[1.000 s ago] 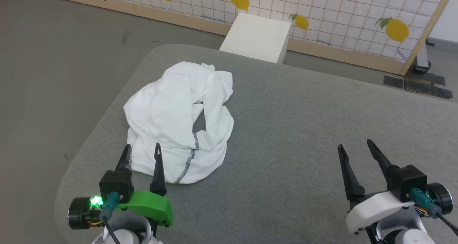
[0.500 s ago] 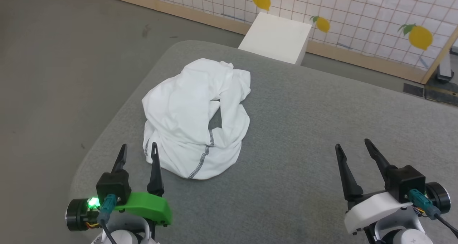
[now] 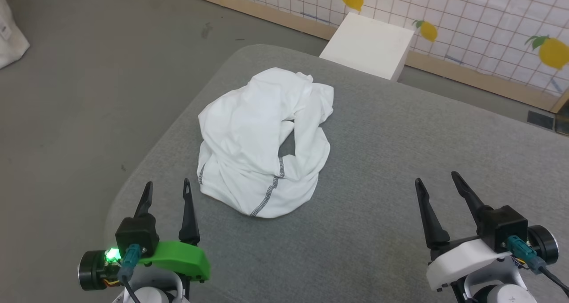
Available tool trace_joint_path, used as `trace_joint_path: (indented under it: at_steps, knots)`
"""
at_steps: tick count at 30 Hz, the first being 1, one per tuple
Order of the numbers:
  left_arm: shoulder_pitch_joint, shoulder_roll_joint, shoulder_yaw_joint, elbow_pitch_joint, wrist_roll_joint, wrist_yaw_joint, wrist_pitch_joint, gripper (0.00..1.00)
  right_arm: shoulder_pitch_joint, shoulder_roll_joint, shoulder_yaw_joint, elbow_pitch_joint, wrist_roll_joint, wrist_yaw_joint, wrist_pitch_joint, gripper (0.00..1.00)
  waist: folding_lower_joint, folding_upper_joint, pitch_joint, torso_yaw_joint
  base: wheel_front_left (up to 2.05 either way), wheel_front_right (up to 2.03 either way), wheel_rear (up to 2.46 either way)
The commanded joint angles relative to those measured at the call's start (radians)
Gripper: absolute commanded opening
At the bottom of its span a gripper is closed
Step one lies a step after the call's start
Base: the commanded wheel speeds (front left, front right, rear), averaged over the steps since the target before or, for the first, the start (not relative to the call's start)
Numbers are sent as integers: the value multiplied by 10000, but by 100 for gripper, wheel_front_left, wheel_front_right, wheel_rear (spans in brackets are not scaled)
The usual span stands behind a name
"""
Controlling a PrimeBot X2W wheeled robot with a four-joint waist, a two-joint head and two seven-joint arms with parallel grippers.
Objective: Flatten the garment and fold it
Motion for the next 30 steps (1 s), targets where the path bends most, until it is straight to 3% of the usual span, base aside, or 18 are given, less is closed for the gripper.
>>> trace_joint_path:
  at_steps: [1,30]
  knots:
    - [-51,57,-20,39,-157,91,-114,100,-74,-4,15,-51,-36,49,-88,100,0,0,39,114,0,0,0]
    - [-152,153,-218,253,-514,460,-711,100,-140,-4,3,-38,20,65,-309,100,0,0,208,1353,0,0,0]
